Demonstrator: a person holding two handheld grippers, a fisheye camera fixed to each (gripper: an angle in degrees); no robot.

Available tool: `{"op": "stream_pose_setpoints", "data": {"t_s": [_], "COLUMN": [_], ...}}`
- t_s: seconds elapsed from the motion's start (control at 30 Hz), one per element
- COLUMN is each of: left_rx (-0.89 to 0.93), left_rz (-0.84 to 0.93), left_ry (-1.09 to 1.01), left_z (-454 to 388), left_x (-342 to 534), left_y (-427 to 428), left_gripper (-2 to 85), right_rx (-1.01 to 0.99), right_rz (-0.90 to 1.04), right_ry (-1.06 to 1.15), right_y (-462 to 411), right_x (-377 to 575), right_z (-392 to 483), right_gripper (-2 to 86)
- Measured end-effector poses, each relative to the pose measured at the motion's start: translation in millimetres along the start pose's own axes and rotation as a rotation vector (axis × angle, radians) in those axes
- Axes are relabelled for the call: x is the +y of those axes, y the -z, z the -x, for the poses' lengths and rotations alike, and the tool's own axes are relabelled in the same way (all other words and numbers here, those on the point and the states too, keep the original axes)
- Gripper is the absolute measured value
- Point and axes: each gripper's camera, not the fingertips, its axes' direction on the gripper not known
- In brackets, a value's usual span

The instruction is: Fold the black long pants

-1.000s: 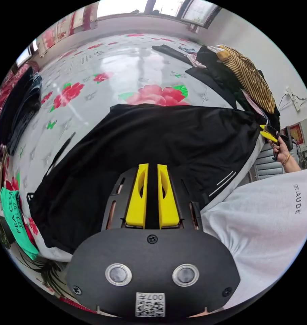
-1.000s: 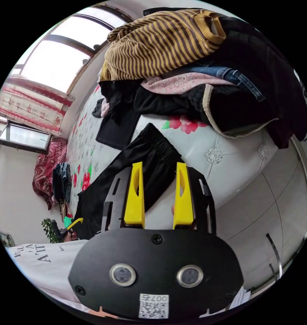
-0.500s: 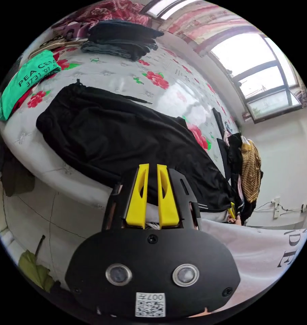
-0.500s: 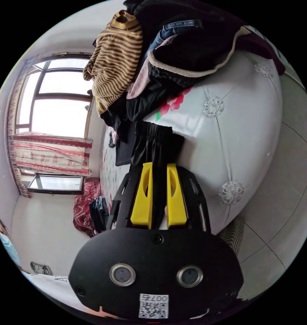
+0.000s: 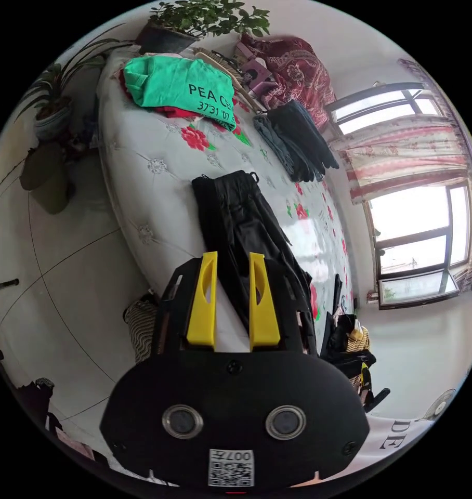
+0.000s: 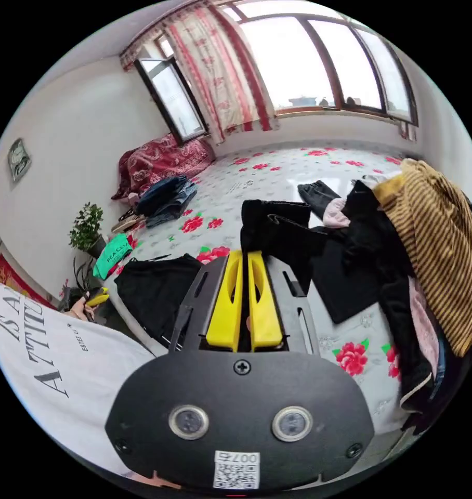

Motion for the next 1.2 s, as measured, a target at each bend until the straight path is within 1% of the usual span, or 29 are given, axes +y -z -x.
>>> {"op": "stream_pose_setpoints", "data": {"t_s": [0.07, 0.1, 0.13, 0.17, 0.2, 0.27, 0.33, 0.43, 0.6, 0.67, 0.77, 0.87, 0.97, 1.03, 1.07, 1.13, 1.17, 1.2], "left_rx": [0.026, 0.037, 0.042, 0.045, 0.044, 0.059, 0.112, 0.181, 0.281, 0.282, 0.287, 0.352, 0.432, 0.489, 0.508, 0.6, 0.623, 0.669], "left_rz": [-0.013, -0.012, -0.002, 0.005, 0.021, 0.037, 0.055, 0.056, 0.058, 0.072, 0.098, 0.076, 0.081, 0.128, 0.147, 0.244, 0.272, 0.339], "left_ry": [0.026, 0.035, 0.042, 0.042, 0.04, 0.046, 0.062, 0.056, 0.074, 0.097, 0.117, 0.068, -0.141, -0.374, -0.437, -0.697, -0.766, -0.9], "left_z": [15, 24, 33, 37, 44, 54, 66, 78, 95, 101, 105, 90, 35, -31, -50, -131, -151, -191], "left_x": [-15, -25, -34, -38, -47, -56, -66, -75, -83, -86, -89, -90, -91, -84, -80, -49, -37, -9], "left_y": [-1, -4, -9, -12, -17, -25, -33, -39, -45, -48, -55, -50, -35, -26, -25, -26, -27, -31], "left_gripper": [9.2, 9.9, 10.4, 10.7, 11.0, 11.4, 11.9, 11.5, 10.1, 8.1, 5.5, 4.3, 3.7, 3.5, 3.4, 3.3, 3.3, 3.3], "right_rx": [-0.052, -0.069, -0.103, -0.134, -0.146, -0.194, -0.263, -0.225, -0.25, -0.238, -0.209, -0.199, -0.175, -0.155, -0.135, -0.102, -0.08, -0.068], "right_rz": [0.061, 0.078, 0.123, 0.197, 0.25, 0.513, 0.624, 0.567, 0.461, 0.428, 0.385, 0.34, 0.276, 0.23, 0.203, 0.154, 0.123, 0.109], "right_ry": [0.157, 0.175, 0.196, 0.213, 0.223, 0.222, 0.241, 0.222, -0.03, -0.117, -0.136, -0.18, -0.246, -0.292, -0.325, -0.378, -0.416, -0.436], "right_y": [-53, -69, -105, -145, -167, -244, -266, -253, -225, -216, -203, -186, -162, -144, -131, -110, -95, -87], "right_x": [-15, -15, -13, -8, -4, 11, 16, 9, 6, 15, 21, 22, 27, 34, 40, 52, 61, 67], "right_z": [76, 92, 121, 147, 159, 189, 200, 195, 151, 134, 124, 104, 75, 53, 37, 11, -7, -16], "right_gripper": [0.0, 0.0, 0.1, 0.3, 0.4, 0.9, 1.3, 1.5, 0.9, 0.3, -0.1, -0.3, -0.3, -0.3, -0.3, -0.3, -0.3, -0.3]}}
